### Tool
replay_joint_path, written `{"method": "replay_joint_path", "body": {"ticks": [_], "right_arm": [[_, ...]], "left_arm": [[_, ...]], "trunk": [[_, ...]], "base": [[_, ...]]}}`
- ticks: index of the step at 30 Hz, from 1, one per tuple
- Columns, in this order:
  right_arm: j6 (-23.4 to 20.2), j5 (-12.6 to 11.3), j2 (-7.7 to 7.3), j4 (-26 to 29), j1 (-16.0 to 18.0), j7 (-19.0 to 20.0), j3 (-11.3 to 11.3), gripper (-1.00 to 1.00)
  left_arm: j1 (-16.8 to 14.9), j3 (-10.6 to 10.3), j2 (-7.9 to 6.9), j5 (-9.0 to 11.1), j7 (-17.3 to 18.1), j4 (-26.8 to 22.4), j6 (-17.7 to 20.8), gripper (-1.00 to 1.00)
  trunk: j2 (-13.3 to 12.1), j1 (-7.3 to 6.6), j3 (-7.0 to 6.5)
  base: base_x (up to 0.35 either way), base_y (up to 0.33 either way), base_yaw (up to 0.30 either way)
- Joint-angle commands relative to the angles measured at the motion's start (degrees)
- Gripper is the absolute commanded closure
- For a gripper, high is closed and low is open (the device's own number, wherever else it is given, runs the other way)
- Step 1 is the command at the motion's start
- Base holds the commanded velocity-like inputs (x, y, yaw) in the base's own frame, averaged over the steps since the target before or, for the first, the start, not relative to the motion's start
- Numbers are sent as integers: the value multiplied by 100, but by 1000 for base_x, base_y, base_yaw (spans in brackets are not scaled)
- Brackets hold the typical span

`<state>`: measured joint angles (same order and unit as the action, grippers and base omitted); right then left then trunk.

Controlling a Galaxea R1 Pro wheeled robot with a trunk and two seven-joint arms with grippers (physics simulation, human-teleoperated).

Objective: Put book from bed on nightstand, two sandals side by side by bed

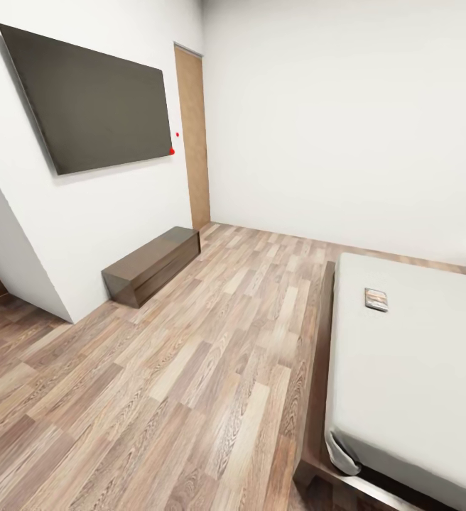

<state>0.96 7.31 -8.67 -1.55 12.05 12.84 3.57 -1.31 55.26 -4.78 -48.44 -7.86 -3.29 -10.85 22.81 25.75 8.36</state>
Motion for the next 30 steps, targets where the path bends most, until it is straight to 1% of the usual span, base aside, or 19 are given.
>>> {"method": "replay_joint_path", "body": {"ticks": [1, 15, 30], "right_arm": [[10, 57, -3, -12, 8, 12, 40, -100], [10, 59, 5, -10, 5, 14, 39, -100], [10, 60, 6, -11, 3, 8, 38, -100]], "left_arm": [[-7, 38, -3, -61, -32, 13, -23, -100], [-4, 39, 24, -61, -37, 13, -23, -100], [-5, 37, 38, -65, -40, 13, -25, -100]], "trunk": [[11, 3, 12], [11, 3, 30], [11, 3, 34]], "base": [[0, 0, 134], [0, 0, 184], [0, 0, 259]]}}
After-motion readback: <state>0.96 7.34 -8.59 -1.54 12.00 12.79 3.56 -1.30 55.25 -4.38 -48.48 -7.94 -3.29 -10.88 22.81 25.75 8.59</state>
